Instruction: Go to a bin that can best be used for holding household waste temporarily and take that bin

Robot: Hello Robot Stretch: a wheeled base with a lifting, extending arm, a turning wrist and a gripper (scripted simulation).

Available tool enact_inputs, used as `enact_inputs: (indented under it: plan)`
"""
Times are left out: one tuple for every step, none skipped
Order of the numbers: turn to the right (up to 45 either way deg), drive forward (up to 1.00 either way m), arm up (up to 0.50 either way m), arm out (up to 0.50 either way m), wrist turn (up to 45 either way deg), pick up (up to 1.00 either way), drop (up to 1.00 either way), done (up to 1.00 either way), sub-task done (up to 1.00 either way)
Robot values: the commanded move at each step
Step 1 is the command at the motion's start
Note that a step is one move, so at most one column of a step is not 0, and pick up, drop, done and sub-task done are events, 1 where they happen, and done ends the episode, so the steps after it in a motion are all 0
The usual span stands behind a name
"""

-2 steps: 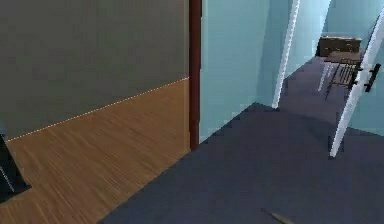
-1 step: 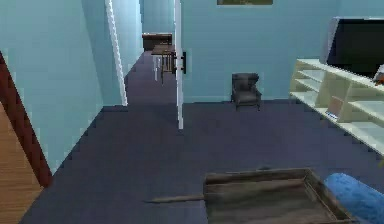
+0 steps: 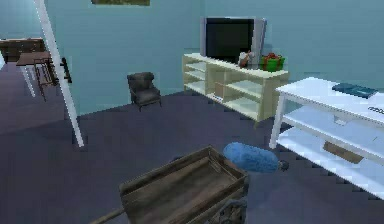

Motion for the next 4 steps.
enact_inputs:
  plan:
    - [6.0, 0.00, 0.00, 0.00, 0.0, 0.00, 0.00, 0.00, 0.00]
    - [-45.0, 0.00, 0.00, 0.00, 0.0, 0.00, 0.00, 0.00, 0.00]
    - [-45.0, 0.00, 0.00, 0.00, 0.0, 0.00, 0.00, 0.00, 0.00]
    - [-45.0, 0.00, 0.00, 0.00, 0.0, 0.00, 0.00, 0.00, 0.00]
